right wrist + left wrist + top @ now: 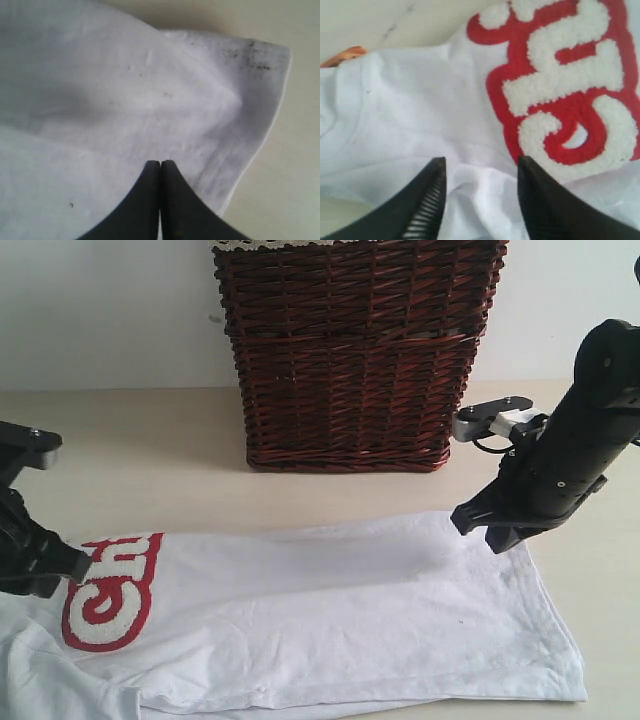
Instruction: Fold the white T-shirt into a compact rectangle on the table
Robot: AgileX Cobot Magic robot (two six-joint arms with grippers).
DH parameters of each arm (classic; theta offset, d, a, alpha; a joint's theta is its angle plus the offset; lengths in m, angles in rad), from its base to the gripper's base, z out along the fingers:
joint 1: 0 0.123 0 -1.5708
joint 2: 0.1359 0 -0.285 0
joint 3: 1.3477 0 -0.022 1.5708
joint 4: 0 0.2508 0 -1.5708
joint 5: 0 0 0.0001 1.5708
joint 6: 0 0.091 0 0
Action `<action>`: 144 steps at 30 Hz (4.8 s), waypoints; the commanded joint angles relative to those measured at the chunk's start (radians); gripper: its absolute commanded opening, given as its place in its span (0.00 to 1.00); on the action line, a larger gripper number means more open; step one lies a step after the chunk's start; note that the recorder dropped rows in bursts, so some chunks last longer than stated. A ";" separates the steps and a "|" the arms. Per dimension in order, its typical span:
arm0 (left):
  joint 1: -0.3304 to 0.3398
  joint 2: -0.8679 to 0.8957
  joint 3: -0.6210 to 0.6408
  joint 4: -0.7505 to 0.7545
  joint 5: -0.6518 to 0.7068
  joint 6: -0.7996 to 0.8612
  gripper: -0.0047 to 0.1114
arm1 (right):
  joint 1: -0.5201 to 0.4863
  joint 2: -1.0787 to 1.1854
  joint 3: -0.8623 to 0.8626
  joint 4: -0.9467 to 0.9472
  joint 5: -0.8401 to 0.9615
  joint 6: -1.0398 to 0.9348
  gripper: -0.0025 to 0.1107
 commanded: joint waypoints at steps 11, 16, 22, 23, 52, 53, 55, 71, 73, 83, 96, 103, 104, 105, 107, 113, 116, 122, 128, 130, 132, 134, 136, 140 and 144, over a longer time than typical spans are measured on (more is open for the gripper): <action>0.371 -0.017 0.056 -0.043 0.066 -0.078 0.50 | -0.003 -0.008 -0.008 0.022 -0.001 -0.005 0.02; 0.387 0.071 0.075 -0.077 0.048 -0.045 0.55 | -0.003 -0.008 -0.008 0.028 -0.006 -0.005 0.02; 0.387 0.133 0.075 -0.280 -0.011 0.132 0.56 | -0.003 -0.008 -0.008 0.028 -0.006 -0.005 0.02; 0.387 0.138 0.075 -0.310 -0.020 0.159 0.56 | -0.003 -0.008 -0.008 0.028 -0.006 -0.005 0.02; 0.320 0.223 0.011 -0.408 0.022 0.352 0.04 | -0.003 -0.008 -0.014 0.030 -0.002 -0.007 0.02; 0.320 0.219 0.004 -0.408 0.038 0.360 0.04 | -0.003 -0.008 -0.014 0.030 -0.002 -0.007 0.02; 0.320 0.198 -0.012 -0.404 0.063 0.365 0.04 | -0.003 -0.008 -0.014 0.030 -0.002 -0.007 0.02; 0.372 0.044 -0.018 -0.278 -0.105 0.288 0.04 | -0.003 -0.008 -0.014 0.046 -0.001 -0.007 0.02; 0.387 0.053 -0.018 -0.278 -0.156 0.275 0.04 | -0.003 -0.008 -0.014 0.046 -0.001 -0.007 0.02; 0.409 0.091 -0.063 -0.280 -0.228 0.250 0.43 | -0.003 -0.008 -0.014 0.044 0.004 -0.007 0.02; 0.300 -0.087 -0.116 -0.284 0.175 0.872 0.43 | -0.003 -0.008 -0.014 0.046 0.002 -0.007 0.02; 0.076 -0.145 0.026 -0.207 0.365 1.152 0.60 | -0.003 -0.008 -0.014 0.060 0.007 -0.007 0.02; 0.050 -0.148 0.057 -0.187 0.365 1.164 0.60 | -0.003 -0.008 -0.014 0.065 0.007 -0.007 0.02; 0.026 -0.150 0.089 -0.165 0.363 1.177 0.60 | -0.003 -0.008 -0.014 0.072 0.007 -0.007 0.02; -0.012 -0.150 0.147 -0.114 0.342 1.177 0.60 | -0.003 -0.008 -0.014 0.079 0.007 -0.009 0.02; -0.137 -0.150 0.285 -0.093 0.186 1.236 0.60 | -0.003 -0.008 -0.014 0.082 0.007 -0.009 0.02; -0.193 -0.150 0.323 -0.094 0.152 1.233 0.66 | -0.003 -0.008 -0.014 0.082 0.007 -0.009 0.02; -0.209 -0.148 0.394 -0.092 0.060 1.203 0.70 | -0.003 -0.008 -0.014 0.083 0.009 -0.017 0.02; -0.209 -0.144 0.438 -0.051 -0.046 1.198 0.69 | -0.003 -0.008 -0.014 0.087 0.009 -0.017 0.02; -0.209 -0.144 0.438 -0.003 -0.092 1.172 0.68 | -0.003 -0.008 -0.014 0.087 0.014 -0.017 0.02; -0.209 -0.143 0.438 0.038 -0.119 1.137 0.61 | -0.003 -0.008 -0.014 0.087 0.017 -0.017 0.02; -0.209 -0.143 0.438 0.059 -0.120 1.134 0.50 | -0.003 -0.008 -0.014 0.089 0.016 -0.017 0.02; -0.209 -0.143 0.447 0.059 -0.113 1.130 0.42 | -0.003 -0.008 -0.014 0.089 0.016 -0.020 0.02; -0.209 -0.143 0.473 0.091 -0.113 1.129 0.41 | -0.003 -0.008 -0.014 0.094 0.016 -0.027 0.02; -0.209 -0.143 0.459 0.191 -0.114 1.129 0.31 | -0.003 -0.008 -0.014 0.099 0.018 -0.027 0.02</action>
